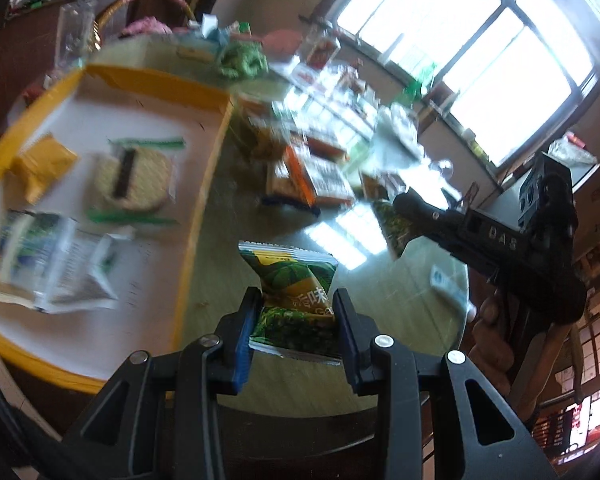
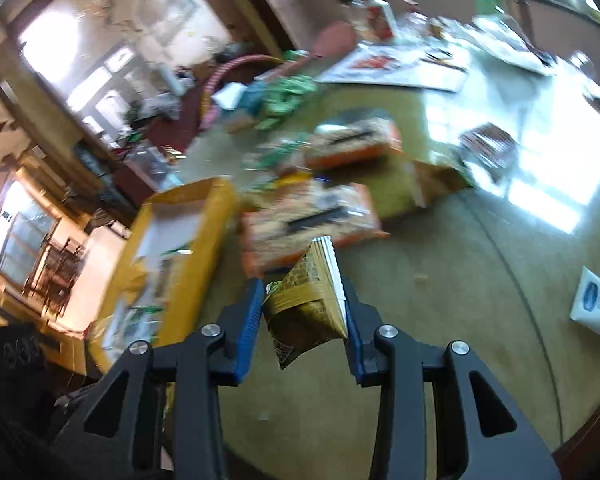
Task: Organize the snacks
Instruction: 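Carry the pea packet with the left tool while the right tool carries the green-gold packet toward the tray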
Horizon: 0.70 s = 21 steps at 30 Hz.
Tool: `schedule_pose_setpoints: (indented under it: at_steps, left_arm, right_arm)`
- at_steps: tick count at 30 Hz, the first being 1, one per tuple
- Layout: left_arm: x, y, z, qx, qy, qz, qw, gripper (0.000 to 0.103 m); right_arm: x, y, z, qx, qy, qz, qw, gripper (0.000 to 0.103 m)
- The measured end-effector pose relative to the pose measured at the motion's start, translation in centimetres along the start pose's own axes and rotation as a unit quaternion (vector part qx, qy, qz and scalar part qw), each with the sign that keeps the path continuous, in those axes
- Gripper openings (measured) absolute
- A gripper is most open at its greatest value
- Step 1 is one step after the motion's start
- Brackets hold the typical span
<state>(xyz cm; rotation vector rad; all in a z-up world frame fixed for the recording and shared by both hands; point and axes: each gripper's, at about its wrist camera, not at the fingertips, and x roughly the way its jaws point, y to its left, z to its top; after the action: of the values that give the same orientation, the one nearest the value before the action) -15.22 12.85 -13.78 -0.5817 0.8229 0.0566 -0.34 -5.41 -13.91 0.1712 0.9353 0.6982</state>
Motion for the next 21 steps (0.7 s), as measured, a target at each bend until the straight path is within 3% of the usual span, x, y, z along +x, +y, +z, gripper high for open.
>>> schedule_pose_setpoints:
  at_steps: [9,21]
  left_arm:
    - [-3.4,5.9,4.2,-0.041,-0.058,0.051,0.9962,0.036]
    - [-2.3,13.2,11.9,-0.048,-0.053,0.075,0.9946,0.036]
  right_arm:
    - [3.5,10.2,1.7,-0.099,0.021,0.057,0.993,0.039]
    - [11.4,15.1,4.8,-0.111,0.064,0.054,0.990,0.039]
